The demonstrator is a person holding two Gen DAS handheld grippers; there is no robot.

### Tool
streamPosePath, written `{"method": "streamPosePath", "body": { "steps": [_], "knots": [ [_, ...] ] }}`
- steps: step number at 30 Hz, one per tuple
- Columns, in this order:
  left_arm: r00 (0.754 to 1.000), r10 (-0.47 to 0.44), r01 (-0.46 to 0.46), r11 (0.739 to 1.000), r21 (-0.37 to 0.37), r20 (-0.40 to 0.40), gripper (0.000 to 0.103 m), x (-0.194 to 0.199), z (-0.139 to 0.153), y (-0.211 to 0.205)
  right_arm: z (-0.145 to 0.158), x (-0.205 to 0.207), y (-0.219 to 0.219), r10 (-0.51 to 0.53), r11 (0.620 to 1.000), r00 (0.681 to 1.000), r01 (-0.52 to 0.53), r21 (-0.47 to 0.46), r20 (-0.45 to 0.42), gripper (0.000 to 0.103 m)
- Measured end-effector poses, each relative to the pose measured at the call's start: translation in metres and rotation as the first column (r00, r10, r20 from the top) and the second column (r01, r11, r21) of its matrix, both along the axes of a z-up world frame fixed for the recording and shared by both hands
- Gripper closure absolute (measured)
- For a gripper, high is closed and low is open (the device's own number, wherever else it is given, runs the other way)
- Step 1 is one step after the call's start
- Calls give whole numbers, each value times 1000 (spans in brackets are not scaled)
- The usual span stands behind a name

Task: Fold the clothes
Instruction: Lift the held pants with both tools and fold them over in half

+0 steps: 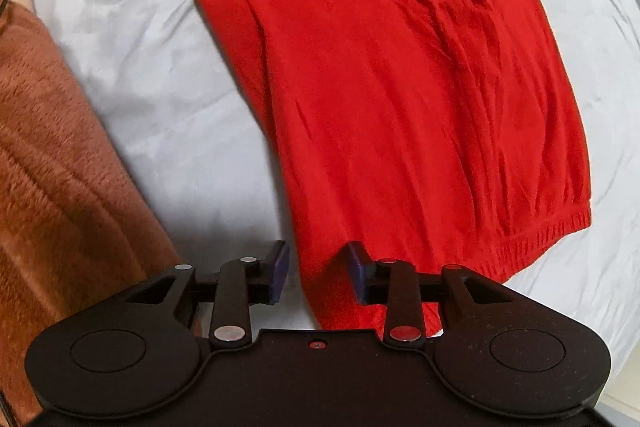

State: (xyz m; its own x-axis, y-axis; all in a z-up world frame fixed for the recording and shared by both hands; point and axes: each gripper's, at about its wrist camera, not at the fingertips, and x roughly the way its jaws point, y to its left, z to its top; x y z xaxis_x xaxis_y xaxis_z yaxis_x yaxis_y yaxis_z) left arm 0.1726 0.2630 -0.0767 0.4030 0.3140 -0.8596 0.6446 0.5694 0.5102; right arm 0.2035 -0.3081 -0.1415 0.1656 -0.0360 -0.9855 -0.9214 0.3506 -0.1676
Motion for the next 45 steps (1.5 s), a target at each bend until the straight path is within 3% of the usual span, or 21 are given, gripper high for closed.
{"method": "streamPosePath", "body": {
  "steps": [1,5,12,16,21,28,36,45],
  "knots": [
    [1000,-1,1,1000,-1,2,102,0,1,0,0,-1,-2,-7,1000,1000,7,2,6,97],
    [1000,0,0,1000,-7,7,102,-1,3,1,8,0,-10,-46,999,997,46,7,61,101],
    [999,15,-15,1000,1,33,102,3,9,2,42,12,-33,-209,976,950,187,112,231,103],
    [994,62,-62,998,-5,91,102,15,18,3,46,16,-13,-258,964,919,224,144,297,103],
    [980,110,-112,994,2,168,102,39,31,-2,71,30,-9,-319,945,879,268,186,354,103],
    [969,105,-123,990,69,223,102,83,43,-9,84,61,3,-371,927,839,314,203,397,103],
    [977,78,-107,984,144,197,102,151,36,-16,90,110,8,-359,933,852,323,156,382,103],
    [994,67,-84,973,216,85,102,225,-22,-19,60,169,9,-353,935,881,339,103,316,103]
  ]
}}
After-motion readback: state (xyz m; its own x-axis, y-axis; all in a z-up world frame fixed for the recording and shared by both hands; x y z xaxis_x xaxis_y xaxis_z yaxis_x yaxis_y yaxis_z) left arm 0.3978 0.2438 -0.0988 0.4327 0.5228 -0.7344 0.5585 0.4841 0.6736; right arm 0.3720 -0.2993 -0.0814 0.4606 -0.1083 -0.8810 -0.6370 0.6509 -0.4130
